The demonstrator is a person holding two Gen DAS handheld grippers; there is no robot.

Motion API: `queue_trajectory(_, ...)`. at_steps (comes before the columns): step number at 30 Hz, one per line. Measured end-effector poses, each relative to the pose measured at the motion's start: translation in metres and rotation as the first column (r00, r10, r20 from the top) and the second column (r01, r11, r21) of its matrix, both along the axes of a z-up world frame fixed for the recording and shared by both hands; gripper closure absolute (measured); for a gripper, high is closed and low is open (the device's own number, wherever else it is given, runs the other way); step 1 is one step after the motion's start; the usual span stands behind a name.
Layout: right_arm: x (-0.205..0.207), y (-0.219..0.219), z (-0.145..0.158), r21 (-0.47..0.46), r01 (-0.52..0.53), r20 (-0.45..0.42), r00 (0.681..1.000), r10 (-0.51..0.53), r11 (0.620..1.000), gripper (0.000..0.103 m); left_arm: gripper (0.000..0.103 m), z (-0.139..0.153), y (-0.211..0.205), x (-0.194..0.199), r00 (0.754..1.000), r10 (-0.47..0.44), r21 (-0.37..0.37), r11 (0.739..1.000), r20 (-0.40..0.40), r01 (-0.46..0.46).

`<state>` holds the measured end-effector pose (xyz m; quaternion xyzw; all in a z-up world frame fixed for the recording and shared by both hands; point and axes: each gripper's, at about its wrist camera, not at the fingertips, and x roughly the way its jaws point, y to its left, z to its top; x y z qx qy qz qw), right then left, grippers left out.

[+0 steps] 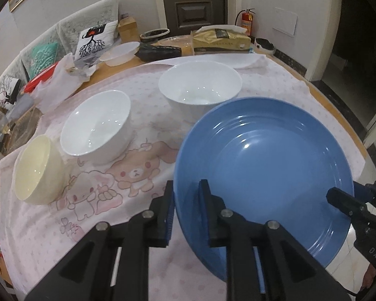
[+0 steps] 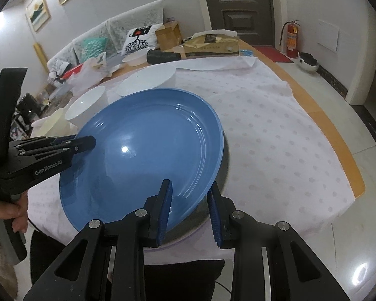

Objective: Organize plates and bowls

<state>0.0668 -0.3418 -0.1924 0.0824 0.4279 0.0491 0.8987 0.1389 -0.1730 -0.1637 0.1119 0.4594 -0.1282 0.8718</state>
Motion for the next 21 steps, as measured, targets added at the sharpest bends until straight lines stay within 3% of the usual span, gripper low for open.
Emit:
queue_trajectory(7, 0.004, 0.006, -0.003, -0.034, -0.017, -0.002, 1.0, 0.017, 0.999, 0.078, 0.086, -0.01, 0.0, 0.005, 1.0, 0.008, 0.02, 1.0, -0.011, -0.008)
queue_trajectory(21, 0.009, 0.025, 0.0, -0.269, 0.001, -0.036, 0.999, -0.011, 0.963, 0.076, 0.086, -0.018, -0.011, 0.007, 0.999, -0.04, 0.061, 0.997, 0.006, 0.039)
